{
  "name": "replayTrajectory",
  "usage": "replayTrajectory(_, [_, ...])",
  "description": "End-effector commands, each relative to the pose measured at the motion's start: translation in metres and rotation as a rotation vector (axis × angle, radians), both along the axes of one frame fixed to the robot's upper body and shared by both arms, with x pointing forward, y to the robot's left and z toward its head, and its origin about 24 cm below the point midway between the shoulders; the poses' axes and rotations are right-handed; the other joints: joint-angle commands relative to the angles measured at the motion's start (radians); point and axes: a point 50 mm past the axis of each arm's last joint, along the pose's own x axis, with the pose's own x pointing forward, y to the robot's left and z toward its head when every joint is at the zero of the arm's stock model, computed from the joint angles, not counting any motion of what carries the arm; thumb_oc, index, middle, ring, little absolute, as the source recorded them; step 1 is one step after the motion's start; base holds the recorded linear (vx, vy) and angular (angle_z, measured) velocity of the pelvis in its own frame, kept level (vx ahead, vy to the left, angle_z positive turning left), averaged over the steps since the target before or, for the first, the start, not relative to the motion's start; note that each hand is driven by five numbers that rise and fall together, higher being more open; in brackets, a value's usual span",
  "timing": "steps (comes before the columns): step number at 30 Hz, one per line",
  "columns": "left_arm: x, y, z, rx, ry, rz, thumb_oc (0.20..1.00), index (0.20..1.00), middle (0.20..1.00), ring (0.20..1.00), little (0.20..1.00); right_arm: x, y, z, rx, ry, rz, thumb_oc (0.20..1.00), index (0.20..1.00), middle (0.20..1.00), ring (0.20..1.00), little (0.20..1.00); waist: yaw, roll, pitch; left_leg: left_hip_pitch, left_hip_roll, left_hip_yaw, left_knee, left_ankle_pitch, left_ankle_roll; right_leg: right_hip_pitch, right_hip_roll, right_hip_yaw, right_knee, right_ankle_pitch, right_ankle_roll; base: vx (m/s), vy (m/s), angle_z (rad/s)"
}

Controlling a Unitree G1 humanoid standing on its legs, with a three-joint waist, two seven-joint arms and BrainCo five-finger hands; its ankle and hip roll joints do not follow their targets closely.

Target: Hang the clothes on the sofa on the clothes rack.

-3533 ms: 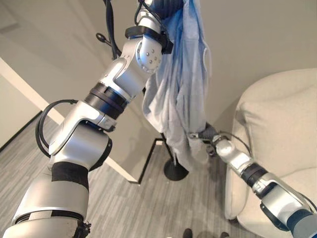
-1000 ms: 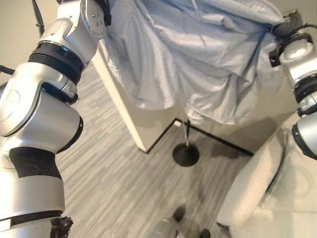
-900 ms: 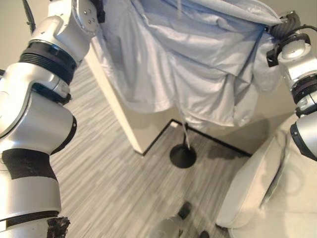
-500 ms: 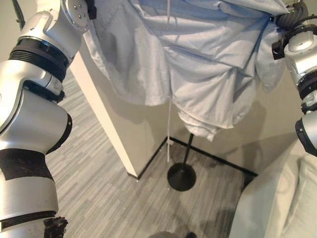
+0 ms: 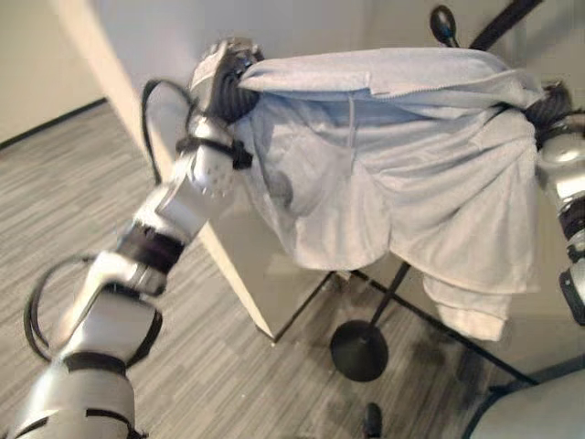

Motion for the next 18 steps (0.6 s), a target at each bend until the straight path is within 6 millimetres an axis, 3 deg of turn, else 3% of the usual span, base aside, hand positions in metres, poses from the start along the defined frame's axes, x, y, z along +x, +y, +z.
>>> replayTrajectory(1, [0.012,0.087,0.032,-0.113,0.006,0.401,0.2,0.2,0.2,0.2,0.2,-0.024,-0.052,0.028,-0.046,-0.039,-0.219,0.2,0.2,0.2,0.2,0.2,0.003,0.059,-0.049,0.171,0.164,-0.056,-0.335,0.103,-0.056,0.068,0.031,-0.03,0.011,-0.106,0.14,0.04,-0.036,-0.05])
replayTrajectory(11, [0.003,0.077,-0.021,-0.3,0.098,0.26,0.2,0.2,0.2,0.2,0.2,-0.028,-0.055,0.002,0.03,-0.05,-0.213,0.2,0.2,0.2,0.2,0.2,-0.02,0.064,-0.048,0.175,0.183,-0.055,-0.345,0.094,-0.062,0.077,0.033,-0.031,0.011,-0.123,0.129,0.02,-0.014,-0.16])
replayTrajectory(18, [-0.004,0.061,-0.063,-0.401,0.215,0.144,0.2,0.2,0.2,0.2,0.2,-0.028,-0.047,-0.038,0.048,0.014,-0.168,0.2,0.2,0.2,0.2,0.2,-0.046,0.068,-0.048,0.184,0.19,-0.04,-0.348,0.082,-0.06,0.089,0.031,-0.025,0.011,-0.131,0.122,0.0,0.0,0.0])
